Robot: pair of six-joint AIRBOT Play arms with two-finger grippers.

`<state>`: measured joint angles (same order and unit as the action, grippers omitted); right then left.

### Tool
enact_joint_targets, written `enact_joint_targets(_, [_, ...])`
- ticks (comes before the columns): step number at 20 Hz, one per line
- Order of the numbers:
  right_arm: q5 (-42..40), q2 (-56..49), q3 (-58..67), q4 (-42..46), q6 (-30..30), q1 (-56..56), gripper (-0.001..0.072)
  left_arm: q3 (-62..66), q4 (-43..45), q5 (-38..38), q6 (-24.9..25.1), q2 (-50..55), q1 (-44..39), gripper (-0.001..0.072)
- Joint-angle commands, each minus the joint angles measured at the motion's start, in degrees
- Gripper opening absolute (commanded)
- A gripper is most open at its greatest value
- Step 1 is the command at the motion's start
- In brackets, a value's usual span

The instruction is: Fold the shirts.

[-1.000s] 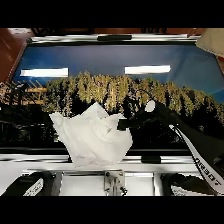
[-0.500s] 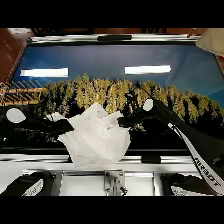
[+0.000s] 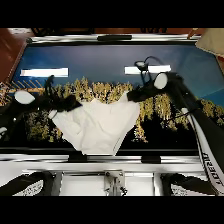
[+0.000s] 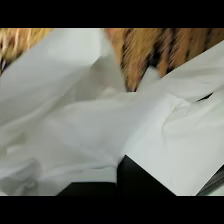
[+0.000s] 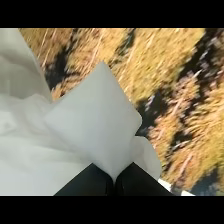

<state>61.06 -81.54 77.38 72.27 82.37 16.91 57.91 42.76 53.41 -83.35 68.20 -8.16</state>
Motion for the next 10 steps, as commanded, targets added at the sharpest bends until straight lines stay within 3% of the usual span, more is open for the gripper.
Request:
enact_joint_targets(1, [0.55, 4.31, 5.07, 2.69, 2.12, -7.98, 0.0057, 20.61, -2.38, -2.29, 1.73, 4.15, -0.09, 0.0043])
enact_joint_targets(7, [-6.12, 25.75, 10.93, 3.32, 2.03, -18.14, 0.0057, 56.00, -7.74, -2.45, 2.36, 9.27, -1.75, 0.0043])
enact_joint_targets(10, [-9.49, 35.76, 14.82, 1.42, 2.16, -18.21, 0.0057, 62.49, -8.90, -2.32, 5.20, 8.55, -3.32, 0.0043])
